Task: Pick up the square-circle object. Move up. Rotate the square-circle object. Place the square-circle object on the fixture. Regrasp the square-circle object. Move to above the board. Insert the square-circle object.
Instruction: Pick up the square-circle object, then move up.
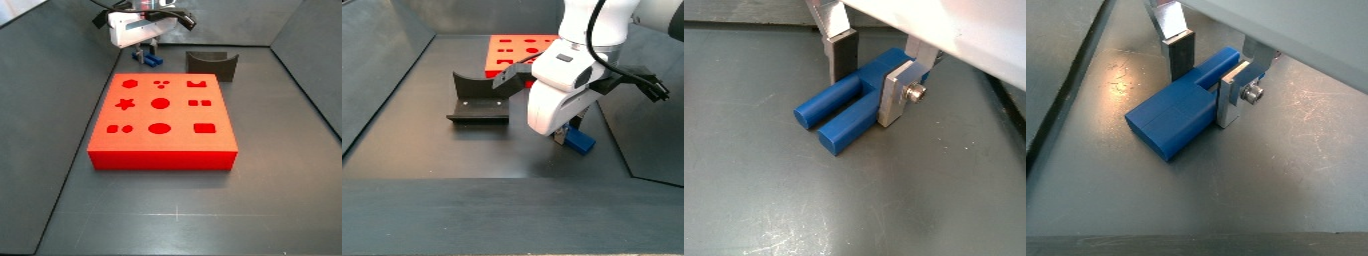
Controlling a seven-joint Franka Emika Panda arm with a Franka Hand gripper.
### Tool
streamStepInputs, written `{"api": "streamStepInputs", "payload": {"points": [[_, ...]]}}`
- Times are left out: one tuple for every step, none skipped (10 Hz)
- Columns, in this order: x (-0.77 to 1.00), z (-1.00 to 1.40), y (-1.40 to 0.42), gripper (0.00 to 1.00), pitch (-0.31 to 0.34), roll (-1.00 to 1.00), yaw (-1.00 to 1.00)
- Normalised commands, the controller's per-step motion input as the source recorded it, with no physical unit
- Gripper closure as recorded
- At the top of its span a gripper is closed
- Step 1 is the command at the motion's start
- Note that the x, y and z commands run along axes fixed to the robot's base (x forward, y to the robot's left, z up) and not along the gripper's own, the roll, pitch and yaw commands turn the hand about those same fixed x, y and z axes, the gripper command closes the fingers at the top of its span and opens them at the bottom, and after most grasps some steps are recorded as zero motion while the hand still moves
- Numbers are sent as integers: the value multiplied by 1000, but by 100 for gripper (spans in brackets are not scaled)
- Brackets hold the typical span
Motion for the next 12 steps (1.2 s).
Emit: {"api": "streamStepInputs", "payload": {"points": [[0, 0, 0, 100, 0, 0, 0], [0, 0, 0, 100, 0, 0, 0], [0, 0, 0, 100, 0, 0, 0], [0, 0, 0, 100, 0, 0, 0], [0, 0, 0, 100, 0, 0, 0], [0, 833, 0, 100, 0, 0, 0], [57, 828, 53, 100, -14, 14, 17], [24, 723, 50, 100, 28, 19, 9], [13, 615, 26, 100, 61, 26, -4], [8, 500, 20, 100, 83, 45, -9], [-7, 348, 8, 100, 106, 74, -13], [-15, 242, 1, 100, 119, 95, -14]]}}
